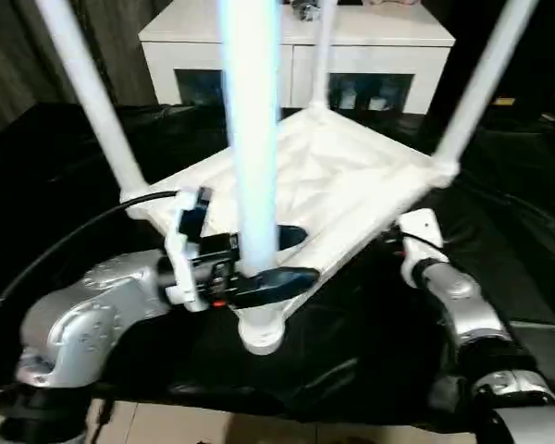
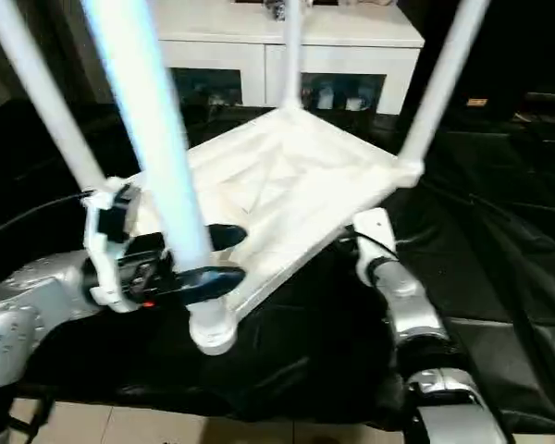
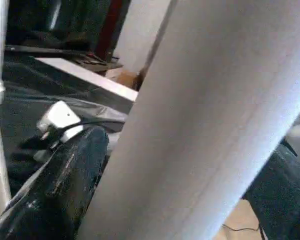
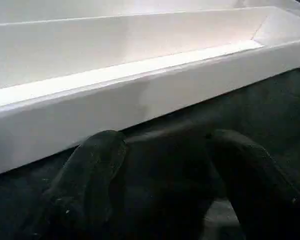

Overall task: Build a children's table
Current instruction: Rotate table base

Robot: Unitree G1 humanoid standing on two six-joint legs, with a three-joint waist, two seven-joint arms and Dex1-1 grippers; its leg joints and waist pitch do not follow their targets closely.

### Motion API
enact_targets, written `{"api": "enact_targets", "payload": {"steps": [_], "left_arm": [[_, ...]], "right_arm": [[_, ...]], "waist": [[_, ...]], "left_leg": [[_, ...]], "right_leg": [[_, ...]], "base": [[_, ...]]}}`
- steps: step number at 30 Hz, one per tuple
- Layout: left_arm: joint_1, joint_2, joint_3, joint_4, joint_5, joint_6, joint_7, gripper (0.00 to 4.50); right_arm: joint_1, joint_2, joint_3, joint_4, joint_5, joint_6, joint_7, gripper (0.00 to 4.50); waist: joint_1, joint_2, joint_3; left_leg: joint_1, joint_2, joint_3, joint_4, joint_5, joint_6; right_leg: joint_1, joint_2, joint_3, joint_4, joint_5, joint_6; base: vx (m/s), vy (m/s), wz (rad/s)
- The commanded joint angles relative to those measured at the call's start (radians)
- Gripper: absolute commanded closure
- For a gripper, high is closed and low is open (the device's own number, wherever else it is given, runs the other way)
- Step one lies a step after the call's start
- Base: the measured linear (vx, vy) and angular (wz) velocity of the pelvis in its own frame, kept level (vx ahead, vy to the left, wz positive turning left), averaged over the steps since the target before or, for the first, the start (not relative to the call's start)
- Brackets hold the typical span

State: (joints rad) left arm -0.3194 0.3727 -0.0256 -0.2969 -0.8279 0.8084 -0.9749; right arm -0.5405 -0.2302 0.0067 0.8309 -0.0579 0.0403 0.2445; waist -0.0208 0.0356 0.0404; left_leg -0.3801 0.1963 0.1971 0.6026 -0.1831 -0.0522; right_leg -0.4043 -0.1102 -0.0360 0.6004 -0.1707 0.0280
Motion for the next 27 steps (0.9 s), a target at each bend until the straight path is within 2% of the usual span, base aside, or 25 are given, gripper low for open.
{"api": "enact_targets", "payload": {"steps": [1,3,6,8,9,11,14,18,23,27], "left_arm": [[-0.028,-0.012,-0.032,0.0,0.01,-0.006,0.004,0.03],[-0.035,-0.021,-0.037,0.005,0.012,-0.005,0.008,0.03],[-0.078,-0.059,-0.071,0.048,0.038,-0.03,0.016,0.03],[-0.089,-0.071,-0.08,0.063,0.052,-0.042,0.023,0.03],[-0.099,-0.081,-0.089,0.079,0.07,-0.058,0.03,0.03],[-0.113,-0.096,-0.105,0.106,0.099,-0.084,0.036,0.03],[-0.126,-0.11,-0.118,0.128,0.119,-0.104,0.042,0.03],[-0.148,-0.135,-0.143,0.186,0.186,-0.166,0.067,0.03],[-0.197,-0.177,-0.172,0.318,0.322,-0.29,0.155,0.03],[-0.231,-0.217,-0.179,0.38,0.365,-0.353,0.181,0.03]], "right_arm": [[-0.016,0.049,0.054,-0.001,-0.01,-0.022,0.045,1.12],[-0.02,0.058,0.06,0.008,-0.012,-0.032,0.049,1.12],[-0.01,0.098,0.09,-0.002,-0.017,-0.049,0.077,1.12],[-0.003,0.105,0.099,-0.008,-0.019,-0.054,0.085,1.12],[0.0,0.11,0.104,-0.009,-0.02,-0.057,0.09,1.12],[0.006,0.119,0.109,-0.014,-0.019,-0.064,0.1,1.12],[0.014,0.126,0.113,-0.022,-0.02,-0.069,0.114,1.12],[0.022,0.13,0.115,-0.031,-0.021,-0.076,0.127,1.12],[0.037,0.138,0.131,-0.053,-0.015,-0.082,0.16,1.12],[0.058,0.153,0.154,-0.083,-0.013,-0.087,0.202,1.12]], "waist": [[0.007,-0.003,-0.059],[0.004,-0.005,-0.059],[0.002,-0.001,-0.059],[-0.001,-0.004,-0.057],[-0.002,-0.003,-0.059],[-0.002,-0.002,-0.058],[-0.001,0.0,-0.059],[-0.001,0.0,-0.058],[0.003,-0.004,-0.058],[0.002,-0.008,-0.057]], "left_leg": [[0.012,0.01,-0.007,-0.078,-0.294,-0.012],[0.009,0.009,-0.008,-0.078,-0.289,-0.012],[0.018,0.01,-0.007,-0.077,-0.315,-0.012],[0.01,0.009,-0.01,-0.08,-0.316,-0.013],[0.01,0.01,-0.011,-0.08,-0.316,-0.015],[0.017,0.01,-0.009,-0.079,-0.329,-0.011],[0.019,0.011,-0.009,-0.079,-0.329,-0.008],[0.019,0.012,-0.009,-0.081,-0.339,-0.003],[0.017,0.013,-0.01,-0.081,-0.336,0.001],[0.016,0.013,-0.011,-0.082,-0.365,0.003]], "right_leg": [[0.042,-0.004,0.011,-0.06,-0.222,-0.236],[0.046,-0.006,0.011,-0.059,-0.221,-0.234],[0.04,-0.004,0.011,-0.064,-0.233,-0.236],[0.047,-0.006,0.01,-0.063,-0.241,-0.233],[0.048,-0.007,0.009,-0.062,-0.24,-0.231],[0.042,-0.006,0.01,-0.066,-0.244,-0.234],[0.042,-0.005,0.011,-0.066,-0.227,-0.246],[0.042,-0.004,0.011,-0.068,-0.225,-0.25],[0.043,-0.007,0.012,-0.07,-0.233,-0.241],[0.042,-0.009,0.012,-0.075,-0.272,-0.235]], "base": [[0.0,0.0,0.0],[0.0,0.0,0.0],[0.0,0.0,0.0],[0.0,0.0,0.0],[0.0,0.0,0.0],[0.0,0.0,0.0],[0.0,0.0,0.0],[0.0,0.0,0.0],[0.0,0.0,0.0],[0.0,0.0,0.0]]}}
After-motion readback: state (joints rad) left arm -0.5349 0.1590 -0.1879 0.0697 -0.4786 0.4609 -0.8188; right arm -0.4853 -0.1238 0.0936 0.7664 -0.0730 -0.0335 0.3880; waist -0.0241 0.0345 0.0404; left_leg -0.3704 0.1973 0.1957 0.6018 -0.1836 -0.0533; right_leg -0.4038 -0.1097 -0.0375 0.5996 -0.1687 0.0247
